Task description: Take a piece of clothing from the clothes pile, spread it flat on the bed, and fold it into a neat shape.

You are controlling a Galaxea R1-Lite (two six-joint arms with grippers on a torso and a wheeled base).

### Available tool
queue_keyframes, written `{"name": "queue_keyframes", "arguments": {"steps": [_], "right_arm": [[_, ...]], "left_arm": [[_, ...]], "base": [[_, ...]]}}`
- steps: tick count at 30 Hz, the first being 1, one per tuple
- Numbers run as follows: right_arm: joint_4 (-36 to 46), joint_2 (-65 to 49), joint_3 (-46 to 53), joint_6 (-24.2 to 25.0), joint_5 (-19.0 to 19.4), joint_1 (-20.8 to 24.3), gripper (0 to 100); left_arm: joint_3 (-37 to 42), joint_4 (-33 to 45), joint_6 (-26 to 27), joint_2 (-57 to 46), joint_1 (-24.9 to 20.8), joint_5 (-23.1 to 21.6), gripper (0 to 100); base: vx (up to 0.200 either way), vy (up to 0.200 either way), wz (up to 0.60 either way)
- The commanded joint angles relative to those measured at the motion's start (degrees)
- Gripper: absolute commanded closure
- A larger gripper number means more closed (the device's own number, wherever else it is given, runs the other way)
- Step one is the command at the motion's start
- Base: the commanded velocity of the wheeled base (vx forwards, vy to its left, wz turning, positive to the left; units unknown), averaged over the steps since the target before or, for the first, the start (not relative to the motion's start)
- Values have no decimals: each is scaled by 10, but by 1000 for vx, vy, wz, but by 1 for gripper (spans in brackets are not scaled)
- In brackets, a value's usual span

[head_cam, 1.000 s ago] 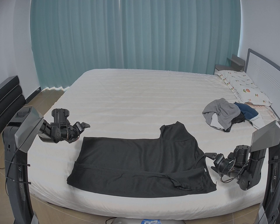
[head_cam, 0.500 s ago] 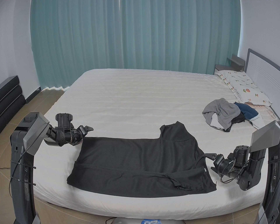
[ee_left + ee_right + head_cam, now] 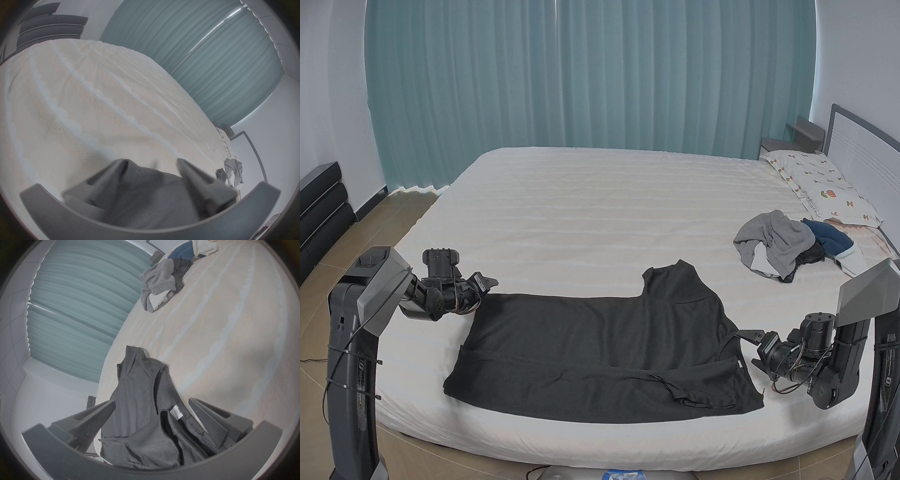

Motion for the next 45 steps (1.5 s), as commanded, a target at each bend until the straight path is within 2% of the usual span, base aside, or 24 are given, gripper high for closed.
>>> {"name": "queue_keyframes", "arguments": {"steps": [1, 11, 16, 19, 22, 25, 26, 27, 30, 33, 38, 41, 45], "right_arm": [[0, 0, -1, 0, 1, -2, 0], [15, -35, -41, -8, 2, 11, 0], [103, -50, -131, -42, 2, 11, 0], [192, -28, -220, -111, -8, 22, 0], [248, -19, -287, -141, -17, 27, 0], [351, 3, -391, -164, -32, 35, 0], [356, 5, -396, -164, -33, 35, 0], [406, 30, -457, -171, -41, 37, 0], [472, 69, -541, -208, -68, 41, 0], [504, 88, -580, -218, -79, 45, 0], [582, 153, -716, -223, -86, 47, 0], [591, 181, -766, -222, -99, 48, 0], [585, 196, -774, -219, -103, 46, 0]], "left_arm": [[2, 2, -1, -1, 1, 1, 100], [13, 4, -38, -14, 3, 14, 100], [28, 5, -48, -21, 3, 14, 100], [42, 5, -49, -28, 3, 14, 100], [50, 4, -52, -29, 3, 14, 100], [57, 4, -56, -31, 3, 15, 100], [58, 4, -56, -31, 3, 14, 100], [63, 3, -57, -33, 3, 14, 100], [64, 3, -57, -33, 3, 15, 100], [64, 3, -57, -33, 3, 15, 100], [73, 2, -57, -37, 3, 15, 100], [74, 2, -57, -37, 3, 15, 100], [75, 3, -57, -38, 3, 15, 100]], "base": [[0, 0, 0], [0, 0, 0], [0, 0, 0], [0, 0, 0], [0, 0, 0], [0, 0, 0], [0, 0, 0], [0, 0, 0], [0, 0, 0], [0, 0, 0], [0, 0, 0], [0, 0, 0], [0, 0, 0]]}}
